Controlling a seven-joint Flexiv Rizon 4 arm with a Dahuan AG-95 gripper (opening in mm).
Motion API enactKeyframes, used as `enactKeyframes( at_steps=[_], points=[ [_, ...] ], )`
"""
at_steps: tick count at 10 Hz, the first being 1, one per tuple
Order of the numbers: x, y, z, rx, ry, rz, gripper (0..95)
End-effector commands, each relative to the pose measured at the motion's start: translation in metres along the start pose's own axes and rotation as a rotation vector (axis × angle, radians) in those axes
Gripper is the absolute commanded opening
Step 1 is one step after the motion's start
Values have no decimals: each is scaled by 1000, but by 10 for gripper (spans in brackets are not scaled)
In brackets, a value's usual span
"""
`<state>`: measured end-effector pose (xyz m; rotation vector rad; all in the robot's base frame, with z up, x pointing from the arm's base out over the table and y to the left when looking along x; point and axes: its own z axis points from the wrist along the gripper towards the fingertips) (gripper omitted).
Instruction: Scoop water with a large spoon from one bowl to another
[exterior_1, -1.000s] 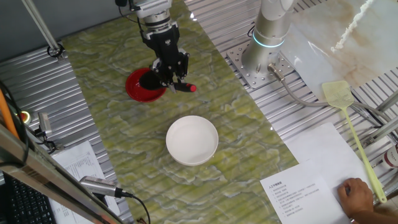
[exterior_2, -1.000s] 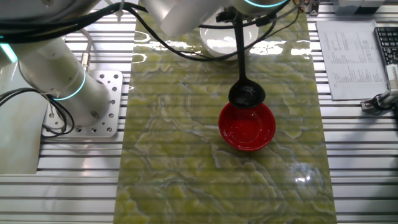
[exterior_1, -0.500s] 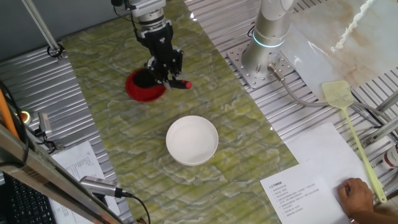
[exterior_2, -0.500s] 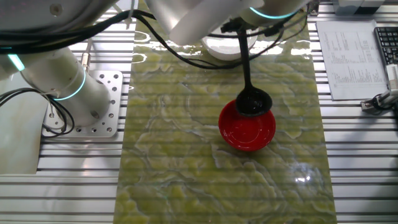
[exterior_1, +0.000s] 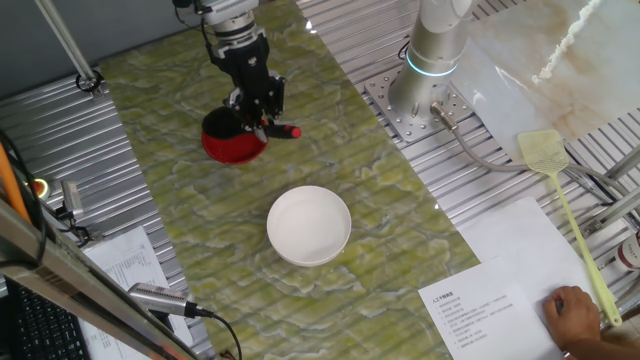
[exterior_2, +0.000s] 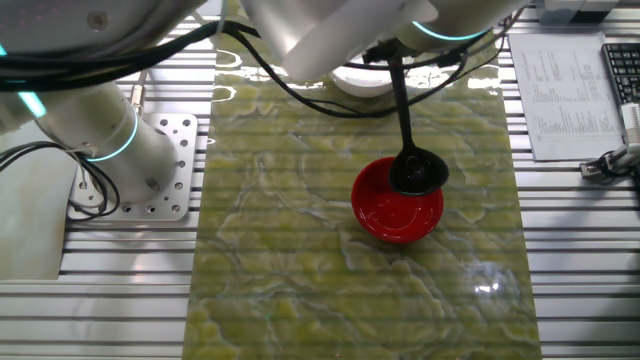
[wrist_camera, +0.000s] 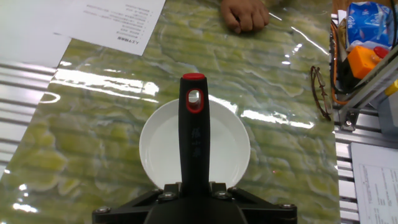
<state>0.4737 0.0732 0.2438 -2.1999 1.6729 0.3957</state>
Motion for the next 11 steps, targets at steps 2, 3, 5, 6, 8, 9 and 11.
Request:
enactKeyframes(
  at_steps=[2,3,5,6,8,9,11],
  points=[
    [3,1,2,-7,37,-15,0],
    [4,1,3,-9,42,-17,0],
    [5,2,3,-7,38,-12,0],
    [6,2,3,-3,34,-6,0],
    [8,6,4,3,28,-2,0],
    [9,7,4,4,28,-3,0],
    [12,12,7,7,29,-2,0]
  ],
)
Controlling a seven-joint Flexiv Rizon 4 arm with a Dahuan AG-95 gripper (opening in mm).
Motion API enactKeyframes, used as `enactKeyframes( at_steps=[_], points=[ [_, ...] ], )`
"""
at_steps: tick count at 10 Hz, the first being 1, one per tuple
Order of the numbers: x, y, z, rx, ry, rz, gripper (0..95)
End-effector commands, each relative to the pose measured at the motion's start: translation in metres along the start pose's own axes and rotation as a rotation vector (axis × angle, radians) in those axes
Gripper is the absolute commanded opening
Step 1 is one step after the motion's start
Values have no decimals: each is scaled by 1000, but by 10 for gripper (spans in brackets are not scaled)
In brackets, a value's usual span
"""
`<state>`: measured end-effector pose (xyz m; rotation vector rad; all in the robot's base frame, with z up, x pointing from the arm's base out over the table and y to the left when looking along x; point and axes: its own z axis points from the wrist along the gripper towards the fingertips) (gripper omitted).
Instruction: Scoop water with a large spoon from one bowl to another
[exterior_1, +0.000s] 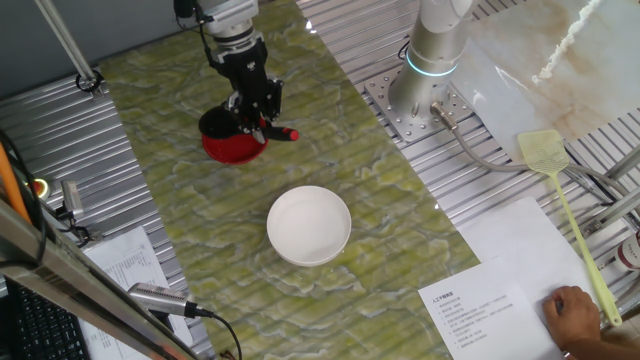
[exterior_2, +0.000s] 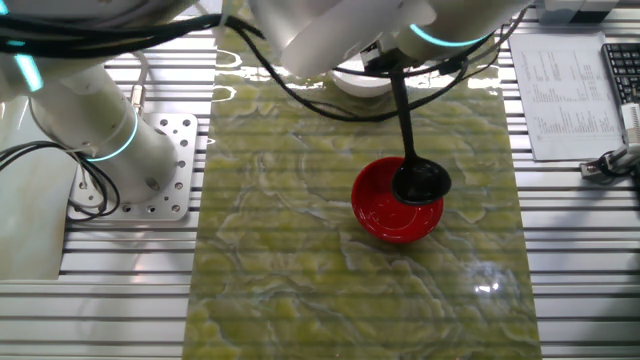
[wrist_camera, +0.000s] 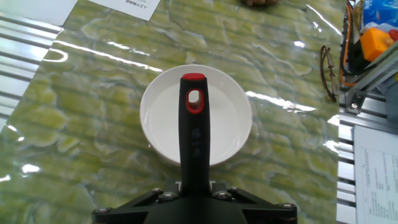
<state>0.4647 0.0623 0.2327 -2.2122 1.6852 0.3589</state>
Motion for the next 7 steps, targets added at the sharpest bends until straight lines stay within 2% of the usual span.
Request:
enactKeyframes(
  at_steps=[1,7],
  points=[
    [3,3,4,6,-2,-3,0],
    [10,11,12,15,-20,9,0]
  ],
)
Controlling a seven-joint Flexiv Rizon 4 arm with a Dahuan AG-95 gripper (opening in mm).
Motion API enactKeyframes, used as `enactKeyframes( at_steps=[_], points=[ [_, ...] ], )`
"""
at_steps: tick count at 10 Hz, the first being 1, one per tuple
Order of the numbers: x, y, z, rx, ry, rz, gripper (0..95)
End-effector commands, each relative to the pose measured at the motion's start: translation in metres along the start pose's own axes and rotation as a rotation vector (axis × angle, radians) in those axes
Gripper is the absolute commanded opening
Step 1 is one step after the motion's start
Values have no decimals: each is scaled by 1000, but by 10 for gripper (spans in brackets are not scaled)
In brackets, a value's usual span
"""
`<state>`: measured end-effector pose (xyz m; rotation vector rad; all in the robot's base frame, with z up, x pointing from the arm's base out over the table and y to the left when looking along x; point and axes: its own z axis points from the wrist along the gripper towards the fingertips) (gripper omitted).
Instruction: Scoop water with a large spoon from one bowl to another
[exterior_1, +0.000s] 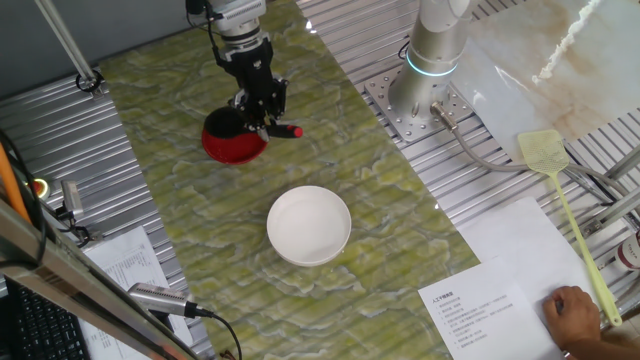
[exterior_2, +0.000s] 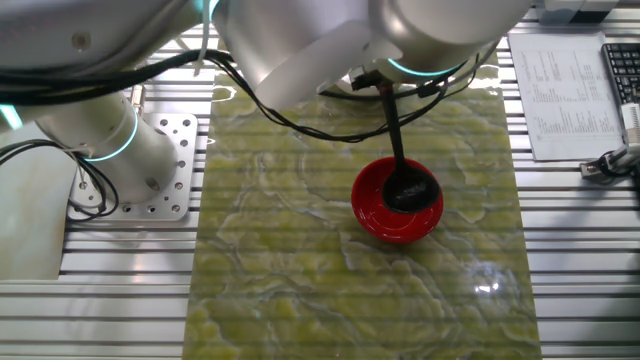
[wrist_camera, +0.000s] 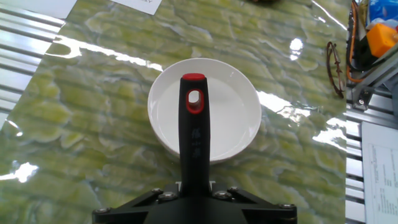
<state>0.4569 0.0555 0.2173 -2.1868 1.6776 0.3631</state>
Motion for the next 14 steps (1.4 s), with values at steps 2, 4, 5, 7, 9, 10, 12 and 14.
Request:
enactKeyframes(
  at_steps=[2,4,5,7,9,10,12,14],
  points=[
    [0,0,0,-7,1,29,0],
    [0,0,0,-10,28,60,0],
    [0,0,0,-7,27,69,0],
    [0,0,0,0,18,83,0],
    [0,0,0,-5,13,84,0],
    [0,0,0,-7,14,85,0],
    [1,0,0,-9,13,87,0],
    [2,0,-1,-8,9,87,0]
  ],
)
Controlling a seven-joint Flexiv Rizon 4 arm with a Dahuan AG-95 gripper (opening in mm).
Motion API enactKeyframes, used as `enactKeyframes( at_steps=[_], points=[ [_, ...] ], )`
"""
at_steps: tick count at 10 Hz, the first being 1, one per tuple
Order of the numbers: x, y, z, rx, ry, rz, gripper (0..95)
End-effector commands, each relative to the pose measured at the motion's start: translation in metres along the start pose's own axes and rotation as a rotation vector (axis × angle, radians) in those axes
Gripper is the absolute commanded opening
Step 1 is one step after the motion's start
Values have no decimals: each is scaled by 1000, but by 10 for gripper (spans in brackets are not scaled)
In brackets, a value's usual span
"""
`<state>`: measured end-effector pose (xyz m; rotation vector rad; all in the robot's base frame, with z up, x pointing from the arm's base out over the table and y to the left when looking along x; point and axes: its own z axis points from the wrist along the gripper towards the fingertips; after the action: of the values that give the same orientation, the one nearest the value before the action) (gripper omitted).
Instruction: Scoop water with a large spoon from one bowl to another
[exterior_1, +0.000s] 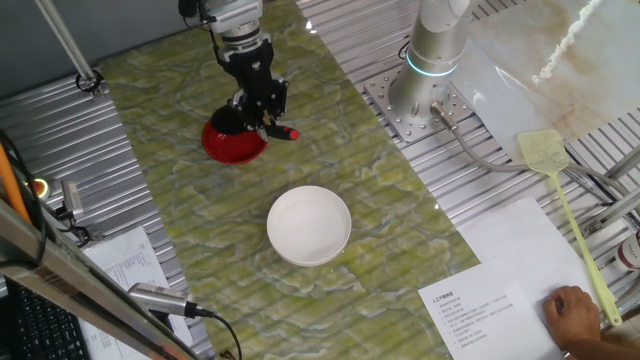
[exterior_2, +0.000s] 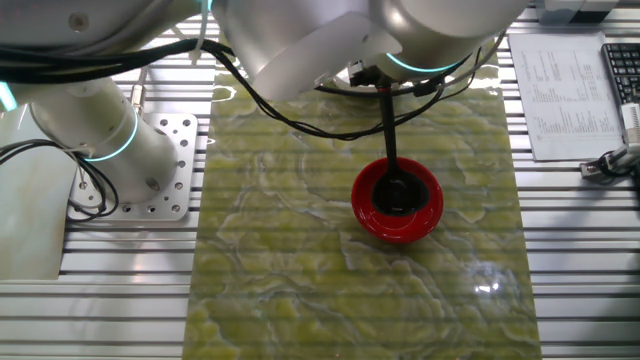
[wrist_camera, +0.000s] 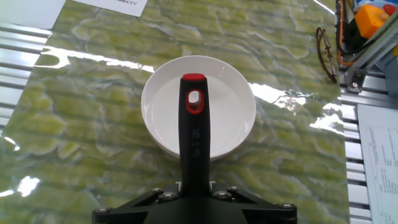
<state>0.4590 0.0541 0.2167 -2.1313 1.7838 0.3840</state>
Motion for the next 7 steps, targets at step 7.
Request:
enactKeyframes(
  at_steps=[7],
  points=[
    [2,2,1,8,-6,1,0]
  ],
)
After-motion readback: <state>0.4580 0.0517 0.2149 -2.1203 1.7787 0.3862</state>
